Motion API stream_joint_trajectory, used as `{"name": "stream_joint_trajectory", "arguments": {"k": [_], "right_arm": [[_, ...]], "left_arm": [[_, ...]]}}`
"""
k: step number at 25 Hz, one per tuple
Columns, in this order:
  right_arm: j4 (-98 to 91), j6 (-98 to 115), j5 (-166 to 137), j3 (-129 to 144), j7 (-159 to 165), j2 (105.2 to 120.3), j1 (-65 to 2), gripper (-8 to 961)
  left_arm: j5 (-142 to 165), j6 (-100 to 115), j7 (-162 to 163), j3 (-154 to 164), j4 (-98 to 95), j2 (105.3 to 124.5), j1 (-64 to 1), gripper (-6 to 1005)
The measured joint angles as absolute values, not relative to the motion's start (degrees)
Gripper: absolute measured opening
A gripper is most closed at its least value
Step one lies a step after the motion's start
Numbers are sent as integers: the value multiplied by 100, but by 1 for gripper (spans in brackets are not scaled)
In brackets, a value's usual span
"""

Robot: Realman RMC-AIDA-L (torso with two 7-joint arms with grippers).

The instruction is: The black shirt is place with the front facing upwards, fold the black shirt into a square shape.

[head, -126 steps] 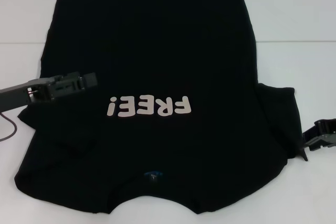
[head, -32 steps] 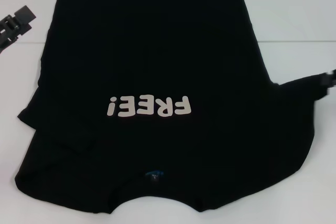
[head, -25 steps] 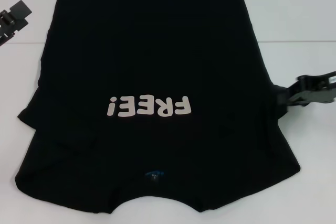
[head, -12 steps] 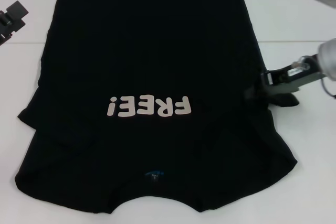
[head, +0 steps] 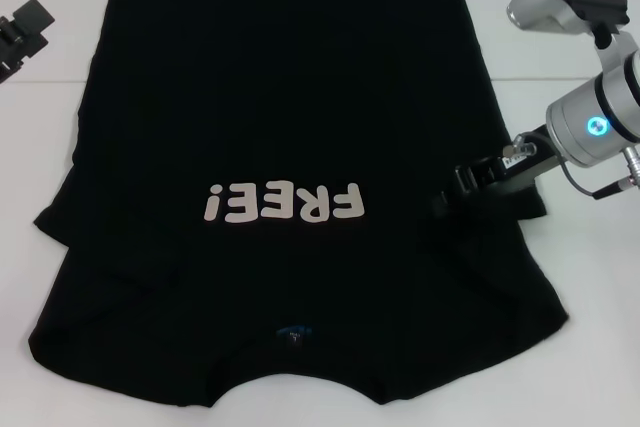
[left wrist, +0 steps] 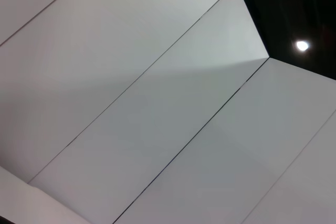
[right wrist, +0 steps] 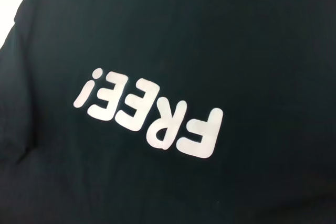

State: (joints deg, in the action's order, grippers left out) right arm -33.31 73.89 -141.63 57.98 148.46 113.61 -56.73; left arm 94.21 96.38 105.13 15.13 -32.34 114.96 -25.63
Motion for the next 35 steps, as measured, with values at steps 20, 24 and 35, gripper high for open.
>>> {"name": "stream_joint_trajectory", "arguments": {"k": [20,24,35], "right_arm": [[-3399,7643,-13780,4431,14853,10888,-5505,616],[-3413,7666,-13695,4347,14859,10843,-5478,617],[-3419,7620,-13693,4297,14796,10867,-5400,618]], "left_arm": [[11213,10450,12801,1864,-3806,10782,-2037,873],[11941,10632,13363,1856,-4163,10811,-1862,873],[13077,10138,13456,1885,-4144,10873,-1878,868]]}}
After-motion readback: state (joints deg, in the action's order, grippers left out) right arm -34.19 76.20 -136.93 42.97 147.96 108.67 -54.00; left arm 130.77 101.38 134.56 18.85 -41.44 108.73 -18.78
